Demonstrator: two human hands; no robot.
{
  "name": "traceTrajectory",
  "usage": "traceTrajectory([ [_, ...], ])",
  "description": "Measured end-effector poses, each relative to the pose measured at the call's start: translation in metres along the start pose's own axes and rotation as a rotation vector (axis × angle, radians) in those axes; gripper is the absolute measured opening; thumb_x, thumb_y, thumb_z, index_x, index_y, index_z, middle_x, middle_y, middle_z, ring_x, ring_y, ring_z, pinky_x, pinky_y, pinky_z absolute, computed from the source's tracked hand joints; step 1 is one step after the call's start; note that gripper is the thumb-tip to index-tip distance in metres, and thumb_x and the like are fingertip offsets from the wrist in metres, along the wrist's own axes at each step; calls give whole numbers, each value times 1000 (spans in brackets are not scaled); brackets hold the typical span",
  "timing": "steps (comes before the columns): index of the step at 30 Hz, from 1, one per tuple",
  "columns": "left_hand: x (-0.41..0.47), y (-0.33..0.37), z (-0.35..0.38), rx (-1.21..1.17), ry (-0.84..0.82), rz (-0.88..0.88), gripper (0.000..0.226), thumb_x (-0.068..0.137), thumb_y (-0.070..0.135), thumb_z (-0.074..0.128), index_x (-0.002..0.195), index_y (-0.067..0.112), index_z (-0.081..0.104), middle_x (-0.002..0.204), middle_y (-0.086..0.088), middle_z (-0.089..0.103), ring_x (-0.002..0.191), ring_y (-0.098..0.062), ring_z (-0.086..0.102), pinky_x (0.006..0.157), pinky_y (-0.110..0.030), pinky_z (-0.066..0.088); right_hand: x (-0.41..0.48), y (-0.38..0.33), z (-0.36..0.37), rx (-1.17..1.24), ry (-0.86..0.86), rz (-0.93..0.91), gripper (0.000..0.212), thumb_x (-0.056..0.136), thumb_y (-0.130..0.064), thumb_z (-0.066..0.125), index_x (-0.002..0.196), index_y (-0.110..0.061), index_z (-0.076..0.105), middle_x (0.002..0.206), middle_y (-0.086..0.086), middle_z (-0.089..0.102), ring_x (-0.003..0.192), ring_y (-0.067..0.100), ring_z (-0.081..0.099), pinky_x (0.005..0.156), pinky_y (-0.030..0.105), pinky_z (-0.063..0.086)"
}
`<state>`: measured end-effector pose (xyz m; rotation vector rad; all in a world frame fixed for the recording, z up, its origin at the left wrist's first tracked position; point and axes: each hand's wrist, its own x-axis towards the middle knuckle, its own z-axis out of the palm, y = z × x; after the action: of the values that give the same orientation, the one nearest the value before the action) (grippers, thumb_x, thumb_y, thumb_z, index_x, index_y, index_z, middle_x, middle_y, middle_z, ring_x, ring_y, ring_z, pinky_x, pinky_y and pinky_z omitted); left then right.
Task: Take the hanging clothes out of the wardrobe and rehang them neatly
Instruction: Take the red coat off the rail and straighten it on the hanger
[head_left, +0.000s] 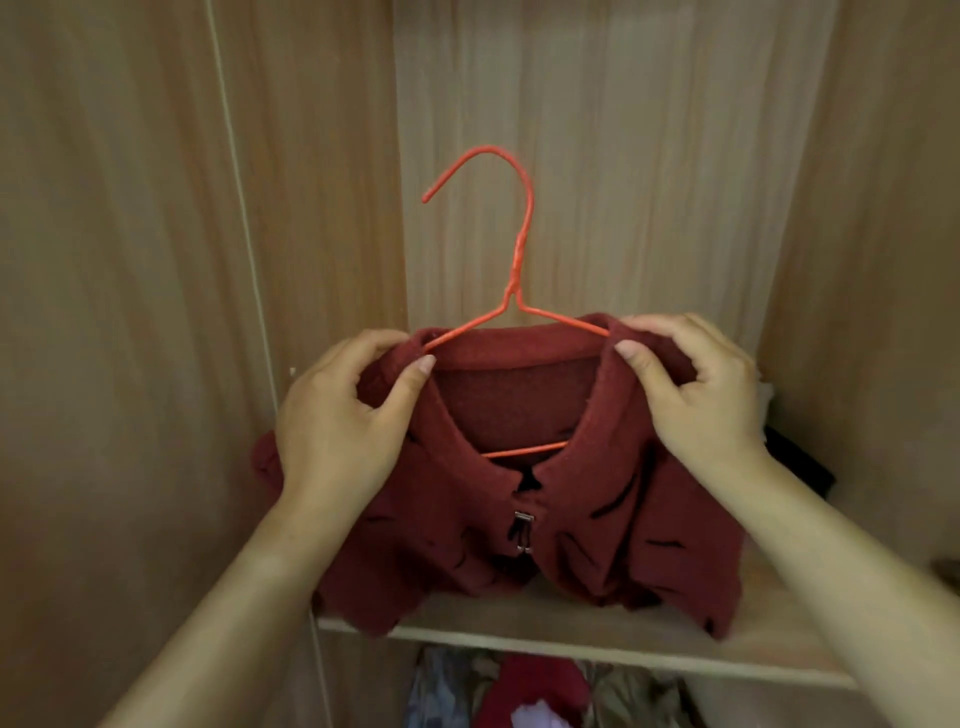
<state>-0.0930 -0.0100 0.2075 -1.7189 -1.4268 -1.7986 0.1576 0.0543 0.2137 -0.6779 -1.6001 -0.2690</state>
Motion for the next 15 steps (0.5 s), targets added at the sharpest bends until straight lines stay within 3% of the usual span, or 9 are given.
traceTrajectory([
  [5,-28,36,-34,4,-18,-3,17,82,45,61,94,34,63,89,16,67,86,-6,63,73,-33,50,-20,-35,-38,-2,26,0,15,87,-19,65,99,-10,69,91,-4,63,89,13,61,84,26,45],
  [15,-110,103,-80,145,-31,-61,13,81,43,62,92,37,62,81,17,63,77,-1,56,65,-23,43,-93,-68,-97,101,16,53,20,89,-23,62,100,-8,68,93,-1,63,91,22,62,84,38,48],
])
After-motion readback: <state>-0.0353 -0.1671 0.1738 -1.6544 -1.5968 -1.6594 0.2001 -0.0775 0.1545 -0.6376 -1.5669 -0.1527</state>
